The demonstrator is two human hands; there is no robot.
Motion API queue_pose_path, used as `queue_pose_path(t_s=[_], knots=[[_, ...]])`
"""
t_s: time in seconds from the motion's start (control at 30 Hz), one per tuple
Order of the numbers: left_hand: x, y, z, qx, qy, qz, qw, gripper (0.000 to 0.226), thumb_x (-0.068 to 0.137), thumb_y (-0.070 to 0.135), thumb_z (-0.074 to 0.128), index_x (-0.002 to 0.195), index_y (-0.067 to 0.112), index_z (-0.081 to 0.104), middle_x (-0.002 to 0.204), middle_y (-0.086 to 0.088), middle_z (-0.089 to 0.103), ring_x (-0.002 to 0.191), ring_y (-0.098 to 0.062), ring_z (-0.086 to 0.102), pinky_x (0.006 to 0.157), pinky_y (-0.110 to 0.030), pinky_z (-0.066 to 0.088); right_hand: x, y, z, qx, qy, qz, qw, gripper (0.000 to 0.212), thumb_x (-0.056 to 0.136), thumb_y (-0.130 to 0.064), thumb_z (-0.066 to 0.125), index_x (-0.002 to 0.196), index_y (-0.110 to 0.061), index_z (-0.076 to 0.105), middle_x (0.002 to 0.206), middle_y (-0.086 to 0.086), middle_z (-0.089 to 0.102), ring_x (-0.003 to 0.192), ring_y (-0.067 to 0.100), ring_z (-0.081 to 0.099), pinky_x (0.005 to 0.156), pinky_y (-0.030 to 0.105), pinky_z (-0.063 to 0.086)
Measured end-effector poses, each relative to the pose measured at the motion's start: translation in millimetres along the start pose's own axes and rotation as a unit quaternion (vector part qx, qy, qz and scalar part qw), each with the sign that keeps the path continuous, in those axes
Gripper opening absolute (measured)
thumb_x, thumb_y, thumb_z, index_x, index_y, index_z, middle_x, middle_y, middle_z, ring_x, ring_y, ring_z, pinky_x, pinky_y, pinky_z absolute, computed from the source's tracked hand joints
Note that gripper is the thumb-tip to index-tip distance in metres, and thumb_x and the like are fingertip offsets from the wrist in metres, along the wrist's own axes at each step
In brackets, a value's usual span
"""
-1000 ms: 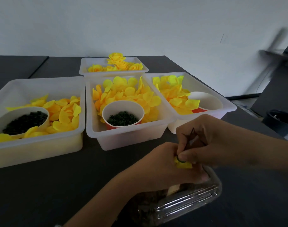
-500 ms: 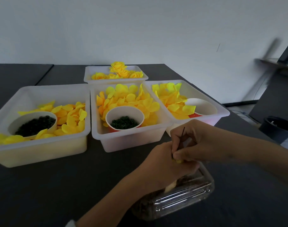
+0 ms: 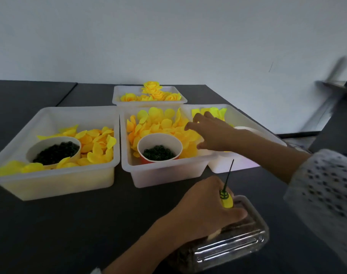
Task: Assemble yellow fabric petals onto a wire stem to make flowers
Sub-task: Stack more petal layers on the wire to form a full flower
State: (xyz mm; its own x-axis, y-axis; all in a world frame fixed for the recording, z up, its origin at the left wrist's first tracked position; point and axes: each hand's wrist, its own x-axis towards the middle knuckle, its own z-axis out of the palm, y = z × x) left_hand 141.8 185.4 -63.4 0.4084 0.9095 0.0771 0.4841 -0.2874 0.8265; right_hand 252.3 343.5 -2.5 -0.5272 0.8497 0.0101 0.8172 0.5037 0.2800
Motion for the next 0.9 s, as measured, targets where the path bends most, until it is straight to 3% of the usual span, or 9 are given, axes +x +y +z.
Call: queue_pose_path(t_s=[0.07, 0.2, 0.37, 0.47, 0.53, 0.6, 0.7, 0.83, 0.9], knots=[[-0.1, 0.1, 0.0, -0.002, 0.005, 0.004, 1.0, 0.038, 0.074, 0.051, 0.074, 0.1, 0.028, 0.06, 0.09, 0.013, 0.064, 0.083, 0.002, 0.06, 0.068, -0.018, 0.05, 15.8, -5.5, 9.0, -0.082, 0.017, 0.003, 0.997, 0.055, 0.087, -0.021, 0.066, 0.137, -0.026, 0.042, 0.134, 0.01, 0.042, 0.124, 0.03, 0.037, 0.092, 0.04, 0.04], [-0.1, -0.7, -0.8, -0.007, 0.012, 0.01, 1.0, 0.038, 0.074, 0.051, 0.074, 0.1, 0.028, 0.059, 0.09, 0.011, 0.065, 0.081, 0.0, 0.06, 0.072, -0.024, 0.053, 29.6, -4.2, 9.9, -0.116, 0.102, -0.006, 0.988, 0.036, 0.091, -0.003, 0.048, 0.12, -0.02, 0.06, 0.114, 0.008, 0.055, 0.111, 0.027, 0.048, 0.08, 0.035, 0.038], [-0.3, -0.4, -0.6, -0.005, 0.016, 0.013, 1.0, 0.037, 0.074, 0.052, 0.072, 0.101, 0.03, 0.059, 0.093, 0.014, 0.064, 0.084, 0.001, 0.059, 0.076, -0.024, 0.054, 13.6, 13.5, -25.3, 0.073, 0.173, 0.0, 0.982, 0.02, 0.094, -0.019, 0.056, 0.106, -0.011, 0.07, 0.107, 0.011, 0.062, 0.108, 0.03, 0.053, 0.081, 0.038, 0.046], [-0.1, 0.4, 0.0, -0.001, 0.027, 0.022, 0.999, 0.037, 0.072, 0.052, 0.073, 0.098, 0.028, 0.061, 0.09, 0.013, 0.065, 0.083, 0.0, 0.06, 0.075, -0.024, 0.054, -7.8, 20.4, -51.7, 0.218, 0.185, 0.003, 0.958, 0.015, 0.092, -0.017, 0.062, 0.098, -0.009, 0.074, 0.098, 0.013, 0.068, 0.091, 0.026, 0.061, 0.081, 0.037, 0.046], [0.2, 1.3, -3.5, -0.017, -0.004, 0.031, 0.999, 0.039, 0.07, 0.054, 0.074, 0.095, 0.026, 0.064, 0.091, 0.013, 0.067, 0.085, 0.002, 0.061, 0.075, -0.024, 0.054, -24.4, 22.9, -68.0, 0.348, 0.165, 0.034, 0.922, 0.018, 0.094, -0.018, 0.061, 0.096, -0.006, 0.074, 0.091, 0.014, 0.069, 0.08, 0.018, 0.059, 0.073, 0.031, 0.048], [0.4, 0.2, -12.1, -0.061, -0.093, 0.054, 0.992, 0.054, 0.064, 0.064, 0.072, 0.11, 0.036, 0.061, 0.109, 0.022, 0.064, 0.098, 0.01, 0.058, 0.084, -0.019, 0.05, -45.6, 24.3, -79.6, 0.489, 0.127, 0.053, 0.862, 0.022, 0.096, -0.018, 0.056, 0.096, -0.004, 0.073, 0.092, 0.01, 0.07, 0.075, 0.014, 0.058, 0.063, 0.025, 0.047], [8.8, -7.1, -31.4, -0.124, -0.202, 0.056, 0.97, 0.099, 0.056, 0.082, 0.064, 0.141, 0.045, 0.028, 0.136, 0.024, 0.042, 0.127, 0.005, 0.044, 0.105, -0.025, 0.042, -79.2, 22.7, -90.1, 0.652, 0.064, 0.054, 0.754, 0.017, 0.092, -0.019, 0.058, 0.092, -0.008, 0.07, 0.091, 0.005, 0.069, 0.071, 0.017, 0.057, 0.062, 0.027, 0.044], [21.4, 4.7, -47.1, -0.257, -0.068, -0.041, 0.963, 0.029, 0.094, 0.051, 0.046, 0.122, 0.043, 0.048, 0.121, 0.015, 0.062, 0.097, 0.0, 0.058, 0.097, -0.04, 0.047, -115.2, 17.5, -90.7, 0.724, -0.002, 0.04, 0.688, 0.029, 0.077, -0.026, 0.067, 0.097, -0.004, 0.07, 0.099, 0.014, 0.063, 0.087, 0.032, 0.048, 0.082, 0.041, 0.041], [27.1, 9.3, -58.3, -0.311, -0.005, -0.025, 0.95, 0.041, 0.082, 0.065, 0.047, 0.104, 0.037, 0.067, 0.096, 0.015, 0.072, 0.093, -0.009, 0.065, 0.084, -0.038, 0.053, -128.7, 10.8, -88.8, 0.732, -0.024, 0.026, 0.68, 0.024, 0.079, -0.023, 0.07, 0.096, -0.006, 0.072, 0.094, 0.011, 0.064, 0.085, 0.032, 0.046, 0.082, 0.039, 0.042]])
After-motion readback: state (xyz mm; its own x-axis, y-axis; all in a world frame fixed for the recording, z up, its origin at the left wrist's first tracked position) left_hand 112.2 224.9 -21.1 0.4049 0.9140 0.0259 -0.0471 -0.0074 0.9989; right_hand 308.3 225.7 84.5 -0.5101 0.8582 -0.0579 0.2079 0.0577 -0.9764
